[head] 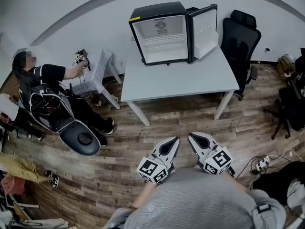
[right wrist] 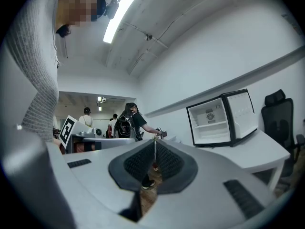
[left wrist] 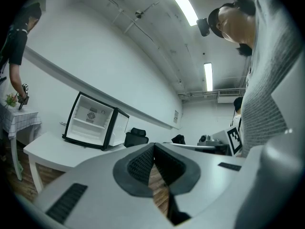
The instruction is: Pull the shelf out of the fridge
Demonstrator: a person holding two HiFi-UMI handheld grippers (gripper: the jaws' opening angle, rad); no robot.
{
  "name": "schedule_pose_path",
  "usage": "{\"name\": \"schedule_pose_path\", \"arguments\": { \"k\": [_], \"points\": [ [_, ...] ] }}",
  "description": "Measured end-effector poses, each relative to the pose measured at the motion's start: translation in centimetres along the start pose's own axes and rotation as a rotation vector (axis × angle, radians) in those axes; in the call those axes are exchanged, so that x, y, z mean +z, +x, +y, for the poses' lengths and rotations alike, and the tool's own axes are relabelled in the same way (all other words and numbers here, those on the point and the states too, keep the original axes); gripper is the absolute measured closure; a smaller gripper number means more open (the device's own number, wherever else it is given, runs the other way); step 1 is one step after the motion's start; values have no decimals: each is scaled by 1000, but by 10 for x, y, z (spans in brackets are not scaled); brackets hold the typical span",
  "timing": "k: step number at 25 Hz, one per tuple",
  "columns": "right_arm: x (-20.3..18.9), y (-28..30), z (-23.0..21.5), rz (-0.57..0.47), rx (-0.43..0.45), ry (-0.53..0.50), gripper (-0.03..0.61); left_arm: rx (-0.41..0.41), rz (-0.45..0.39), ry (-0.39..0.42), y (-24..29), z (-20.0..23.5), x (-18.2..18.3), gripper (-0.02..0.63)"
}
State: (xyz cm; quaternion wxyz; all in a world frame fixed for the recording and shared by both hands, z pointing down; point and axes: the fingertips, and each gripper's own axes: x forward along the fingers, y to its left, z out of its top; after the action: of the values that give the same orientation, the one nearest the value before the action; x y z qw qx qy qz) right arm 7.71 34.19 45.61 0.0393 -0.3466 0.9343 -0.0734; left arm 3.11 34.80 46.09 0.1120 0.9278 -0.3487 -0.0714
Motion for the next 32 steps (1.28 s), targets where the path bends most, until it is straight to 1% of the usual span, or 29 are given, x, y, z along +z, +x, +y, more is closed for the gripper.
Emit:
{"name": "schedule_pose_path", "arguments": {
  "k": [4, 8, 13, 17, 21, 25, 32],
  "points": [
    [-2, 5, 0, 6, -2, 1, 565, 8, 5, -8, -2, 4, 1, 601],
    [-4, 6, 2, 9, -9, 0, 565, 5, -3, -11, -6, 7, -1, 601],
    [-7, 7, 3, 16, -19, 9, 565, -7, 7, -18, -7, 9, -4, 601],
    [-6, 13, -5, 12, -54, 14, 565, -8, 10, -27, -6, 17, -4, 601],
    [-5, 18, -7, 14, -36, 11, 565, -7, 12, -29, -2, 25, -4, 601],
    [2, 30, -25, 10, -61, 12, 565, -1, 14, -25, 6, 35, 0, 601],
    [4, 71, -45, 17, -16, 11, 565, 33, 17, -39, 22, 71, 4, 601]
  ]
}}
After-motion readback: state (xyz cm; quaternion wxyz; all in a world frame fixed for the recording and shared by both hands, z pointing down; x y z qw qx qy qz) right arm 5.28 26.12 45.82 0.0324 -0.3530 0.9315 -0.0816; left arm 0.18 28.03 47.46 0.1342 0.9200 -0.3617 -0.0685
